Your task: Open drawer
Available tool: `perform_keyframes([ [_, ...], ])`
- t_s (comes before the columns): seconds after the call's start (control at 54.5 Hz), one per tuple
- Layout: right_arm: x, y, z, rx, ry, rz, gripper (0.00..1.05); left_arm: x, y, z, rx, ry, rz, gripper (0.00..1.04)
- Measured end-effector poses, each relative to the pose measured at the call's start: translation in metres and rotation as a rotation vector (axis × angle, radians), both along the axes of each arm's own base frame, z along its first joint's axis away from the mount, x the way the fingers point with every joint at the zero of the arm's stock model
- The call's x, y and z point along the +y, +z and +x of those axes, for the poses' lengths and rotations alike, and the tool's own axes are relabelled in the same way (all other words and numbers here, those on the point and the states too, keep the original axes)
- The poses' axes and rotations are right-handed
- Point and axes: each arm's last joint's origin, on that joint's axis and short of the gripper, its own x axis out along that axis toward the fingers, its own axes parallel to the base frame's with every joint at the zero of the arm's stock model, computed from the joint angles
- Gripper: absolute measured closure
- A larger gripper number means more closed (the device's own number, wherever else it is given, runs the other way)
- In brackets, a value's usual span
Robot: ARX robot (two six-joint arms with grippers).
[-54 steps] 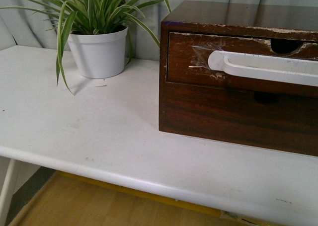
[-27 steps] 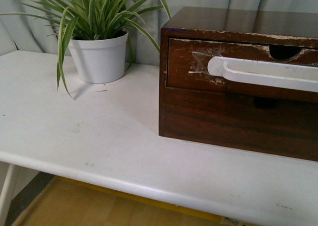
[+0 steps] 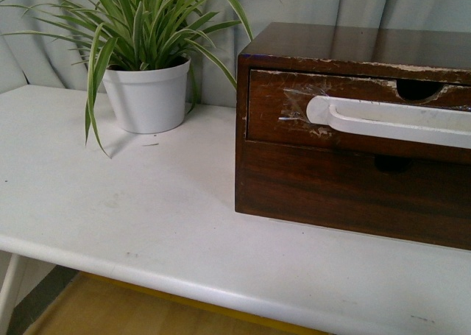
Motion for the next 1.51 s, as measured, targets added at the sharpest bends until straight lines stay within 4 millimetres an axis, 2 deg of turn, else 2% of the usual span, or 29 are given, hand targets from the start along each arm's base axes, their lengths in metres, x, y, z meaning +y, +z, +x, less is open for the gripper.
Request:
perform_keyframes([
  [0.514, 0.000, 0.000, 0.000, 0.000, 0.000, 0.000, 0.09, 0.000, 0.000, 0.000, 0.000, 0.000, 0.000, 0.06],
  [0.606, -0.001, -0.003, 0.002, 0.112, 0.217, 0.022, 0.09, -0.001, -0.003, 0.001, 0.050, 0.153, -0.025, 0.06],
  [0.679, -0.002, -0.005, 0.002, 0.177, 0.362, 0.032, 0.09, -0.004, -0.004, 0.003, 0.095, 0.179, -0.015, 0.06],
  [0.753, 0.000, 0.003, 0.004, 0.223, 0.482, -0.028, 0.09, -0.011, 0.002, 0.005, 0.168, 0.070, 0.030, 0.06],
  [0.937, -0.004, 0.042, 0.015, 0.186, 0.552, -0.214, 0.09, -0.017, 0.027, 0.016, 0.223, -0.157, 0.179, 0.06],
  [1.102, -0.007, 0.071, 0.033, 0.193, 0.623, -0.411, 0.09, -0.027, 0.049, 0.039, 0.278, -0.446, 0.362, 0.06],
  [1.285, -0.005, 0.085, 0.053, 0.216, 0.716, -0.549, 0.09, -0.049, 0.066, 0.065, 0.310, -0.710, 0.520, 0.06],
  [1.506, -0.005, 0.092, 0.076, 0.243, 0.785, -0.648, 0.09, -0.079, 0.083, 0.095, 0.333, -0.921, 0.641, 0.06],
])
